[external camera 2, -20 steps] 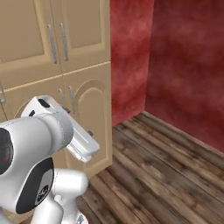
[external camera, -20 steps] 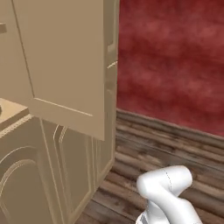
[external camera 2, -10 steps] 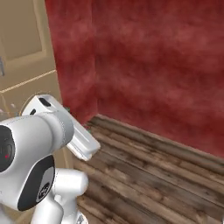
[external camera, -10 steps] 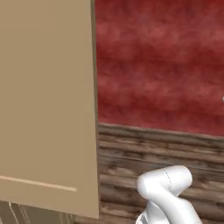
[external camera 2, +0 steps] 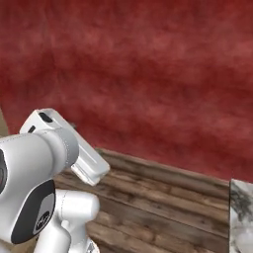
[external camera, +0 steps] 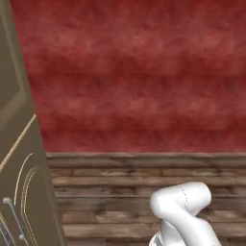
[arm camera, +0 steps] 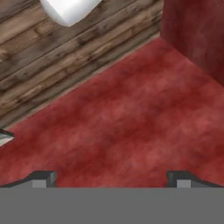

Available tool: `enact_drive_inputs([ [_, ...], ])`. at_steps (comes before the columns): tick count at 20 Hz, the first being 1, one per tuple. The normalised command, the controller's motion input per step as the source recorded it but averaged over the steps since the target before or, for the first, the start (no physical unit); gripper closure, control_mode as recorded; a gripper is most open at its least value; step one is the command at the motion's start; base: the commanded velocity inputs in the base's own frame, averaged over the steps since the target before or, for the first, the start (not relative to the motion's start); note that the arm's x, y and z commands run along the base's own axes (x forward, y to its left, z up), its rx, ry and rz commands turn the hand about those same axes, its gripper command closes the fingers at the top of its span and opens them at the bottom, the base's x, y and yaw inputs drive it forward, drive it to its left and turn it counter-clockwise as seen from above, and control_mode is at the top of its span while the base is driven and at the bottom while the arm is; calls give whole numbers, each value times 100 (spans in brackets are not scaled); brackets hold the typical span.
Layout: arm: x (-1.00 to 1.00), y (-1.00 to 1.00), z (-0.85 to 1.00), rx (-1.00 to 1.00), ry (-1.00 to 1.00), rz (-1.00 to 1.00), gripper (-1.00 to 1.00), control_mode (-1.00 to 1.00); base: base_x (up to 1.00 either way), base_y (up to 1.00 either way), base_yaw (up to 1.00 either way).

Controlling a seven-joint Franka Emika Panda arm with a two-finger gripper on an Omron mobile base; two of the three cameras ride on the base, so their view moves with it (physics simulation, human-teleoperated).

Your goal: Pick the jar and candle from the dining table and place them in the open cabinet. Close the cabinet after placing the objects.

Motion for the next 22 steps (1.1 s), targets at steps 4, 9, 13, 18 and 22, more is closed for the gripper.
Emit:
enact_drive_inputs([
  [4, 0, 0, 0, 0, 0, 0, -100, 100, 98, -29, -25],
  [9, 0, 0, 0, 0, 0, 0, -100, 100, 90, -31, -26],
  [13, 0, 0, 0, 0, 0, 0, -100, 100, 58, -29, -38],
  [18, 0, 0, 0, 0, 0, 0, -100, 100, 5, -11, -58],
  [22, 0, 0, 0, 0, 0, 0, -100, 100, 3, 0, -65],
])
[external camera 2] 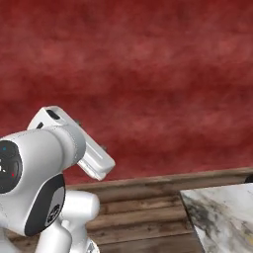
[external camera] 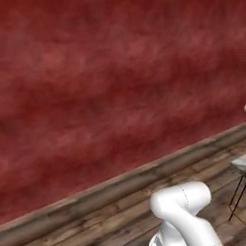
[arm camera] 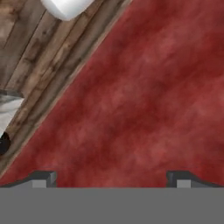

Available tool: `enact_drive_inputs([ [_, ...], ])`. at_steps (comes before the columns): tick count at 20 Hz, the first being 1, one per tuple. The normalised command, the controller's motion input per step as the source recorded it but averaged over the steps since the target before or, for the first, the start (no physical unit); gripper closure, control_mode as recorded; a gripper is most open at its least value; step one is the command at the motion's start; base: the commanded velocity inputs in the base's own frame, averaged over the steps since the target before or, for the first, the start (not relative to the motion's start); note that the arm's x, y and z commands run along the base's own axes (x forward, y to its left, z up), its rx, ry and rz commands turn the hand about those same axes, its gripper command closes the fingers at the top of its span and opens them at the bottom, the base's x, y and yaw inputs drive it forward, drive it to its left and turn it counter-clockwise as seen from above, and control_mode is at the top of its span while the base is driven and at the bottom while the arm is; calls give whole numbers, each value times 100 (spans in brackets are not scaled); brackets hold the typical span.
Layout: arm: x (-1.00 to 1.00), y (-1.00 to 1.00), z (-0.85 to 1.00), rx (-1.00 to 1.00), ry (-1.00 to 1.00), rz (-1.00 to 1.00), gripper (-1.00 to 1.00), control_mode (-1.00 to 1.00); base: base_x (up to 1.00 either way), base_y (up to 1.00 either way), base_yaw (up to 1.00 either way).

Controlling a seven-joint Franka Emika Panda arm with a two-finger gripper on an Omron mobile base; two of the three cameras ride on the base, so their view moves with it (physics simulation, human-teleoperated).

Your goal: Pick the jar and candle from the dining table and place them in the open cabinet. Close the cabinet after placing the objects.

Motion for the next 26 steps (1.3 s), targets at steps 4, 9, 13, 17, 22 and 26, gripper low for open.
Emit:
enact_drive_inputs([
  [4, 0, 0, 0, 0, 0, 0, -100, 100, 27, 18, -61],
  [9, 0, 0, 0, 0, 0, 0, -100, 100, 48, 42, -54],
  [13, 0, 0, 0, 0, 0, 0, -100, 100, 55, 53, -51],
  [17, 0, 0, 0, 0, 0, 0, -100, 100, 56, 53, -51],
  [22, 0, 0, 0, 0, 0, 0, -100, 100, 55, 52, -51],
  [26, 0, 0, 0, 0, 0, 0, -100, 100, 57, 52, -52],
])
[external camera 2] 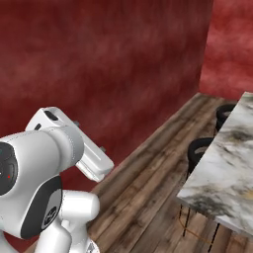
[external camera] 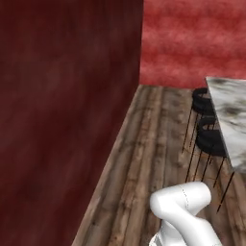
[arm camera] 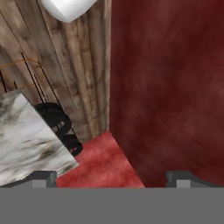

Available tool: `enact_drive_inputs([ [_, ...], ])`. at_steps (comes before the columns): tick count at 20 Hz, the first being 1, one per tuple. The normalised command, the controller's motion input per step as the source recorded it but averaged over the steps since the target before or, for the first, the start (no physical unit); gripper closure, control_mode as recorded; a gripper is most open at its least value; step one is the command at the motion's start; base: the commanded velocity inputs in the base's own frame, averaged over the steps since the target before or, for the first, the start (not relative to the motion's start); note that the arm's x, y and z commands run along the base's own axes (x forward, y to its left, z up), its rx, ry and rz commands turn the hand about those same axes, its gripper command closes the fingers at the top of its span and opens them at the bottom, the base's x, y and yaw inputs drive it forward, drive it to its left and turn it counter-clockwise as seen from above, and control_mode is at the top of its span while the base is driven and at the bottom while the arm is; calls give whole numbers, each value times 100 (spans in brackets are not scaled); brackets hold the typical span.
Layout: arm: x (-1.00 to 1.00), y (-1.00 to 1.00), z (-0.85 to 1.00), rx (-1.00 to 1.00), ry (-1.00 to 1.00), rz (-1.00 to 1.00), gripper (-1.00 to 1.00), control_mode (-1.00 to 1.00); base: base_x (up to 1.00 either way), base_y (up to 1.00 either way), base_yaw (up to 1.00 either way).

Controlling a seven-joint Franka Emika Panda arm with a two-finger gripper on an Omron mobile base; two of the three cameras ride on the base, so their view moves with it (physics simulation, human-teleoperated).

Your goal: Pick the jar and candle from the dining table and place them in the open cabinet. Close the cabinet after placing the objects.

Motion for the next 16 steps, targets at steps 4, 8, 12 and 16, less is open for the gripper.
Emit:
enact_drive_inputs([
  [4, 0, 0, 0, 0, 0, 0, -100, 100, 60, 53, -51],
  [8, 0, 0, 0, 0, 0, 0, -100, 100, 65, 56, -50],
  [12, 0, 0, 0, 0, 0, 0, -100, 100, 73, 59, -47],
  [16, 0, 0, 0, 0, 0, 0, -100, 100, 76, 62, -45],
])
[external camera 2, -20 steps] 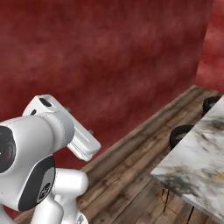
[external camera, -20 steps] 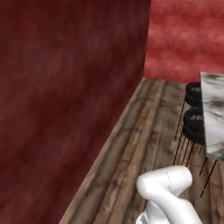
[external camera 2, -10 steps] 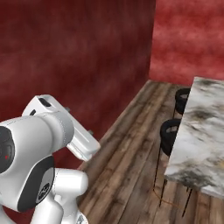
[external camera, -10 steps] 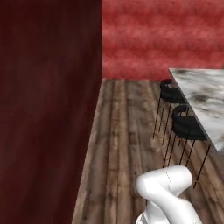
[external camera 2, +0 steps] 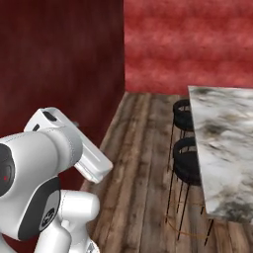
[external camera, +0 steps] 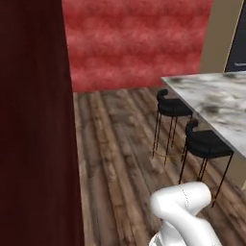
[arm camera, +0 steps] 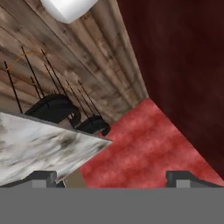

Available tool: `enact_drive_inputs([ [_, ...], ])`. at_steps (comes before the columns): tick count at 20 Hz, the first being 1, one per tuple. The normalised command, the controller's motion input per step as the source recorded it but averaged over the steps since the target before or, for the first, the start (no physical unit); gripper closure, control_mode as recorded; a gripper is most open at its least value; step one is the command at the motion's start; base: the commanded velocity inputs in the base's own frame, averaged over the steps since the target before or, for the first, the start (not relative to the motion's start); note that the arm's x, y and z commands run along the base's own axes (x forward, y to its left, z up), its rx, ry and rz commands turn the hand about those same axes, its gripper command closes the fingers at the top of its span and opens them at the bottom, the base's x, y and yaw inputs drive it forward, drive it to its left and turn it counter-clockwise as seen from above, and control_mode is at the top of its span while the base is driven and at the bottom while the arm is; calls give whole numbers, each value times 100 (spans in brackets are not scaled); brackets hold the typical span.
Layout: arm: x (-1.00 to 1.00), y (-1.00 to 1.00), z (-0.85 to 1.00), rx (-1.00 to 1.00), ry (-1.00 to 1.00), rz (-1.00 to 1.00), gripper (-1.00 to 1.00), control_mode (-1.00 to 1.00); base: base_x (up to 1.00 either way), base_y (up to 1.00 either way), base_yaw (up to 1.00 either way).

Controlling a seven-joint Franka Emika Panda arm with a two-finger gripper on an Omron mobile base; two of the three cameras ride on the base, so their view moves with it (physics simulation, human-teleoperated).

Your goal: Pick the jar and candle from the dining table and place them in the open cabinet. Close the cabinet after placing the objects.

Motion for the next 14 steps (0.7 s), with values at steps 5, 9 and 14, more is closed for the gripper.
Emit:
enact_drive_inputs([
  [5, 0, 0, 0, 0, 0, 0, -100, 100, 79, 64, -44],
  [9, 0, 0, 0, 0, 0, 0, -100, 100, 81, 64, -43],
  [14, 0, 0, 0, 0, 0, 0, -100, 100, 83, 66, -42],
])
